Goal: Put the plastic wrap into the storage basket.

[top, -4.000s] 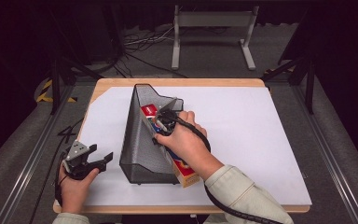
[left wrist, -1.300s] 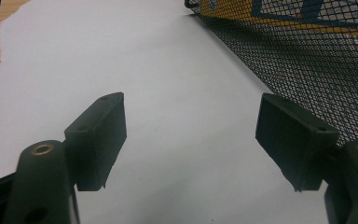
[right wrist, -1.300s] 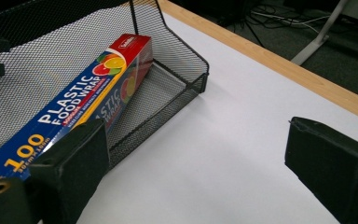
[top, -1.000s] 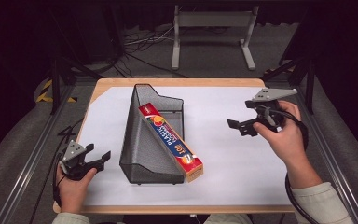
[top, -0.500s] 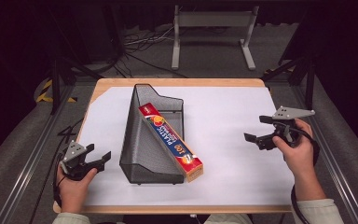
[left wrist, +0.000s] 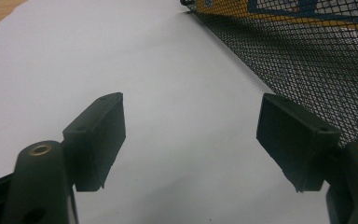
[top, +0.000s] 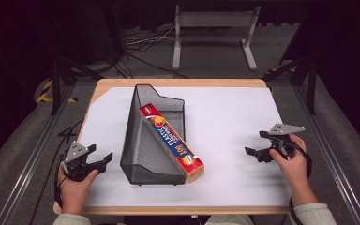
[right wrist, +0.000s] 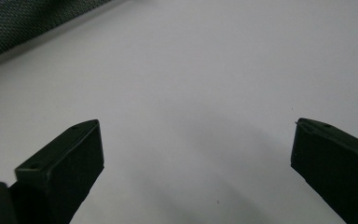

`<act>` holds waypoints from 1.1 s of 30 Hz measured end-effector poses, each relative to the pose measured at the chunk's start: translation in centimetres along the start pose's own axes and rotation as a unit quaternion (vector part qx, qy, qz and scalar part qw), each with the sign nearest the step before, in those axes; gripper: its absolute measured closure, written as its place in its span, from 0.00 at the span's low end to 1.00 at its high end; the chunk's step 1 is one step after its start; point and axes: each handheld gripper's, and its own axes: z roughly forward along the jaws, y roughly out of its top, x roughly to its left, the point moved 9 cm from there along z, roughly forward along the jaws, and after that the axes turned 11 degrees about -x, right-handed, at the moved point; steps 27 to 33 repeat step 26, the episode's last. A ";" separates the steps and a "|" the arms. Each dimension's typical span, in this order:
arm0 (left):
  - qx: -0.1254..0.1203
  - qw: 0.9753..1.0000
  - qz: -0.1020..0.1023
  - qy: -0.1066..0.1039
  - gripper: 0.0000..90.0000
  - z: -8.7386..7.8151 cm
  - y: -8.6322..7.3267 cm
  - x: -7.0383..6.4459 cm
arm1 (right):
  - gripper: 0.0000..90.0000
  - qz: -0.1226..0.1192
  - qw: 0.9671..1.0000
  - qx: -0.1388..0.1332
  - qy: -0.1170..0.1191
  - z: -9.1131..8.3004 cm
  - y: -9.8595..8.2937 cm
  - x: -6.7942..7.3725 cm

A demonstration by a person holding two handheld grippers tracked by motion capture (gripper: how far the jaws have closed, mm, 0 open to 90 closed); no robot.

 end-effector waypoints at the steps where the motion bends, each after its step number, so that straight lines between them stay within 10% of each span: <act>1: 0.000 1.000 0.000 0.000 0.27 0.0 0.0 0.0 | 0.03 0.000 1.000 0.000 0.000 0.0 0.0 0.0; 9: 0.002 1.000 -0.001 -0.007 0.26 0.1 -0.1 -0.1 | 0.03 0.037 0.999 0.012 -0.014 -0.3 -2.5 -0.7; 33: 0.035 0.999 -0.001 0.007 0.20 0.8 -1.1 0.3 | 0.04 0.039 0.999 0.026 -0.016 -0.7 -2.7 -0.5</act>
